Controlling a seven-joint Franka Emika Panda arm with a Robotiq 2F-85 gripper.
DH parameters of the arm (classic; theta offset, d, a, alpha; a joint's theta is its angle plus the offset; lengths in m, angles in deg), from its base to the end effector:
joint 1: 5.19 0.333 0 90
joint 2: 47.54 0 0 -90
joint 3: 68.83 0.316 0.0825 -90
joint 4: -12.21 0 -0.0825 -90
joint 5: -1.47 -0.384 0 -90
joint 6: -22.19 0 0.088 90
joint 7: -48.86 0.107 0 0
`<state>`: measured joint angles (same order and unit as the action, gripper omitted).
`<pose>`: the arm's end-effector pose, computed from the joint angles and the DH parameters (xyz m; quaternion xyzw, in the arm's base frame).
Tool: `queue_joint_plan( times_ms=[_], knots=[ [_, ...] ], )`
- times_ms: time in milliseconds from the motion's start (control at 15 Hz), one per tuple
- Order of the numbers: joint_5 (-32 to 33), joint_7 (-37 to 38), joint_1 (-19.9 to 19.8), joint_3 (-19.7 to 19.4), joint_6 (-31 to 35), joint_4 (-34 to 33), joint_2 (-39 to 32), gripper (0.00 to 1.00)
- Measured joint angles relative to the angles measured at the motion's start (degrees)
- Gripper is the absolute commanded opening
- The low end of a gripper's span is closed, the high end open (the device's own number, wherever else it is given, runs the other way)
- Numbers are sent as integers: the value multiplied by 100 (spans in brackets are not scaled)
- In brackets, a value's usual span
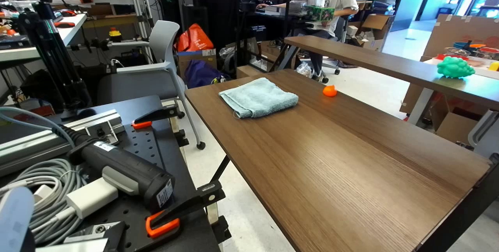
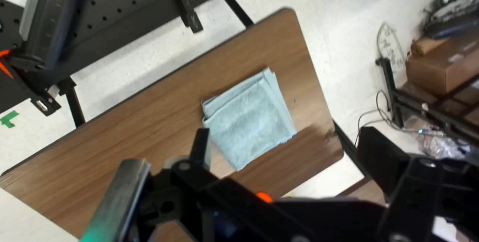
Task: Wipe the table with the cloth
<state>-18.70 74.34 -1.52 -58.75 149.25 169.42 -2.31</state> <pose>0.3242 0.0899 0.4633 -0.9660 0.2039 -0.0957 0.1271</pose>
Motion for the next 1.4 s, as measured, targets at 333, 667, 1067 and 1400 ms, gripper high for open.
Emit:
queue_joint_plan(
  times_ms=[333, 667, 1067, 1400],
  knots=[
    [141, 136, -1128, -330, 1276, -59, -873, 100],
    [160, 106, -1088, -370, 1329, -82, -1007, 100],
    [187, 734, -1078, -39, 1936, -85, -1569, 100],
    [232, 1694, -1062, 176, 3269, -294, -3037, 100]
  ],
)
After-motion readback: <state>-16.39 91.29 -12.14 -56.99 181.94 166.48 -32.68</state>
